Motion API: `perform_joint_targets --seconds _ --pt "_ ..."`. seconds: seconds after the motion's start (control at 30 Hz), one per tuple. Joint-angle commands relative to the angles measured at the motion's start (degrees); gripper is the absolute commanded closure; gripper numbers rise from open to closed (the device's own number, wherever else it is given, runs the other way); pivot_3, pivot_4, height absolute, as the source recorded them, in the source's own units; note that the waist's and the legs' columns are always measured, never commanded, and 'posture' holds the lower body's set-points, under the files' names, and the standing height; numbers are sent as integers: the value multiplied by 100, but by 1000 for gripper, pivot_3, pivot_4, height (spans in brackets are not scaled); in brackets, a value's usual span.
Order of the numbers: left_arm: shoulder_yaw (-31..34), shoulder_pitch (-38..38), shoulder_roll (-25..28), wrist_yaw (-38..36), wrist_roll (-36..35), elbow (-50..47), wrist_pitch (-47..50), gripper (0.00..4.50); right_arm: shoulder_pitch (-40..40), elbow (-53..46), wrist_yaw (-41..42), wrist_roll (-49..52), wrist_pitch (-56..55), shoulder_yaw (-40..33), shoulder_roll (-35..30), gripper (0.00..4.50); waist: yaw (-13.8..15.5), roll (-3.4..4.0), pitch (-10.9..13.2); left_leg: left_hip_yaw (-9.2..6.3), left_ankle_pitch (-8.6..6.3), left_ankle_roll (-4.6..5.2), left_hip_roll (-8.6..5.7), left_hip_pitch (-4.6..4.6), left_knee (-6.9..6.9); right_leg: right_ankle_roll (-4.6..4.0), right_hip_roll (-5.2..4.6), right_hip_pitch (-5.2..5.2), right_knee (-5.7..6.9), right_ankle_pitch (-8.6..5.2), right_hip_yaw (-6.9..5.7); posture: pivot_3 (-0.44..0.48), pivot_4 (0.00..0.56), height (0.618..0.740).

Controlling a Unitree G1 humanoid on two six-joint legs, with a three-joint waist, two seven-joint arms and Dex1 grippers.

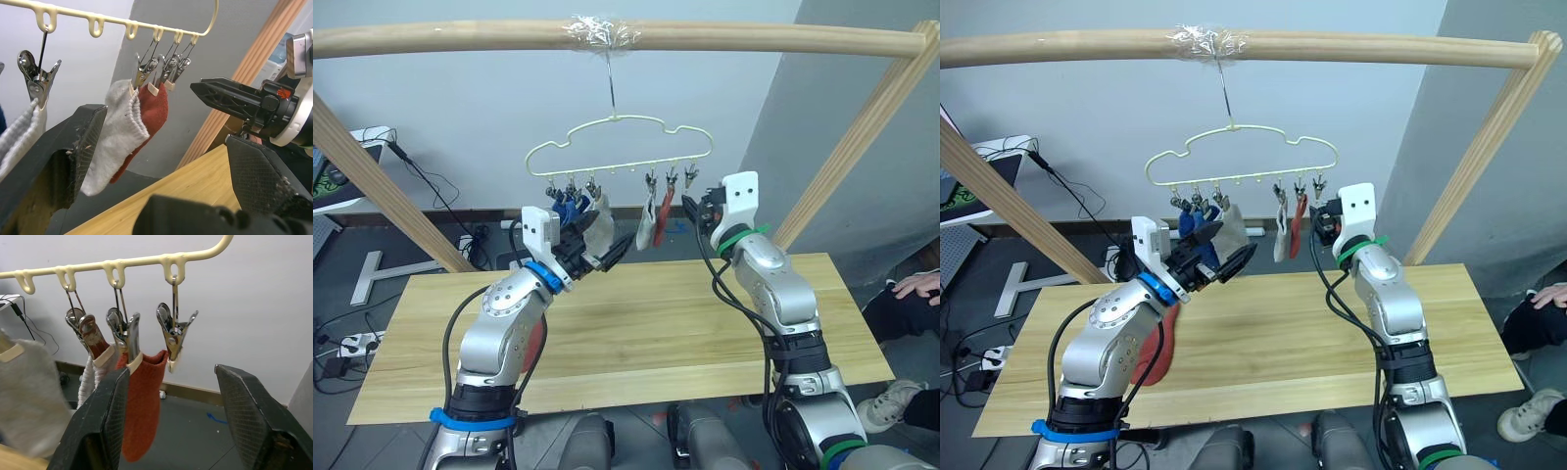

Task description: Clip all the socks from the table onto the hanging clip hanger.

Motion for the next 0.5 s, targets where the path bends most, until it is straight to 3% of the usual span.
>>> perform_joint_targets --seconds 0.03,0.3,0.4,0.47,0.5 --pt "24 -181 17 2 -105 -292 5 0 -261 34 -63 -20 -256 -84 69 1635 1 0 0 0 0 0 0 0 0 0 0 0 1 0 -1 54 166 740" --pt "26 -256 -17 46 -117 -363 80 0 -628 733 -98 -164 -717 -75 114 1635 0 0 0 0 0 0 -1 1 0 -1 -6 0 1 0 0 54 166 740" --pt "27 -245 -18 51 -123 -397 95 0 -693 876 -107 -171 -813 -78 133 2215 1 0 0 0 0 0 -2 0 0 -1 -9 1 1 0 1 60 170 740" --pt "31 -249 -18 54 -122 -398 97 0 -732 958 -108 -189 -860 -71 145 2896 1 0 0 -1 0 0 -1 0 -1 -1 -10 0 1 0 0 60 170 740" --pt "35 -253 -17 55 -119 -390 92 0 -753 1008 -106 -202 -888 -66 151 2896 0 0 0 -1 0 0 -1 0 0 -1 -10 1 1 0 0 60 170 740"
